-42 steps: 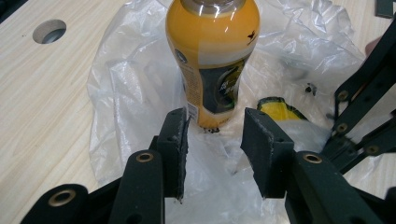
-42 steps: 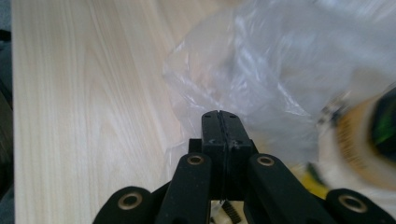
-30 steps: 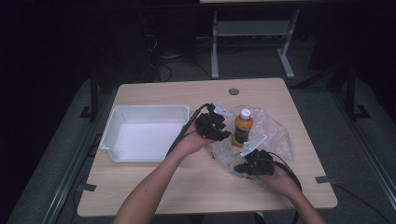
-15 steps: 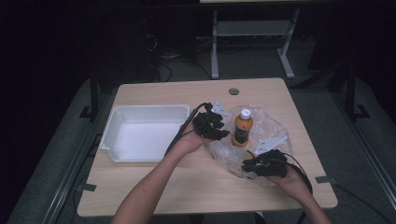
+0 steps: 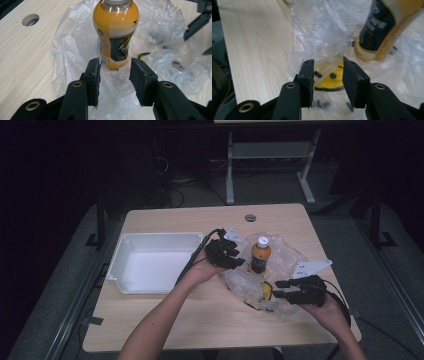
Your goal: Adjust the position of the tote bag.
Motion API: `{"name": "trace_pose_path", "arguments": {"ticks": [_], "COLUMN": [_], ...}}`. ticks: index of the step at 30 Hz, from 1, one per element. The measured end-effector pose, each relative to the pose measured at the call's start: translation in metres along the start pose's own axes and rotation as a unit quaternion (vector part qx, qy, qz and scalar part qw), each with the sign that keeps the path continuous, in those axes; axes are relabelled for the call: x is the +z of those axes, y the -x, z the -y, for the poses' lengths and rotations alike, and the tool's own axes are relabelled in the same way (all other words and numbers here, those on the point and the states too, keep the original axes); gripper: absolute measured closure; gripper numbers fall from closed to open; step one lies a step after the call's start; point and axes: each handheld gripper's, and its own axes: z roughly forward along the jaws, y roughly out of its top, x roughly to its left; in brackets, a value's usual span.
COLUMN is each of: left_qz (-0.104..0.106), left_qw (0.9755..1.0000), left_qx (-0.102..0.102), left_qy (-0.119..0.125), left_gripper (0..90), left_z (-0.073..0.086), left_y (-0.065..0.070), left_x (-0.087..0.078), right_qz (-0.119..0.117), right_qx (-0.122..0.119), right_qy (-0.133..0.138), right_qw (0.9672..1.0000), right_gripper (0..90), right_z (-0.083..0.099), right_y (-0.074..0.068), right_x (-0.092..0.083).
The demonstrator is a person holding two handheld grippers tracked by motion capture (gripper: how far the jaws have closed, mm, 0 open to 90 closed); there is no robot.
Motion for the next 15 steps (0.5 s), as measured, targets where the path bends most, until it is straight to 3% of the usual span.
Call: {"name": "trace_pose_path", "arguments": {"ticks": [15], "left_qz": [0.035], "left_qw": [0.999], "left_qx": [0.023], "left_qy": [0.012], "left_gripper": [55.5], "left_z": [-0.013], "left_y": [-0.006], "left_x": [0.001], "right_qz": [0.02], "right_qx": [0.019], "right_qy": [0.012], "right_qw": [0.9995], "right_gripper": [47.1], "right_z": [0.01], "right_y": [0.012], "right_x": [-0.011]}}
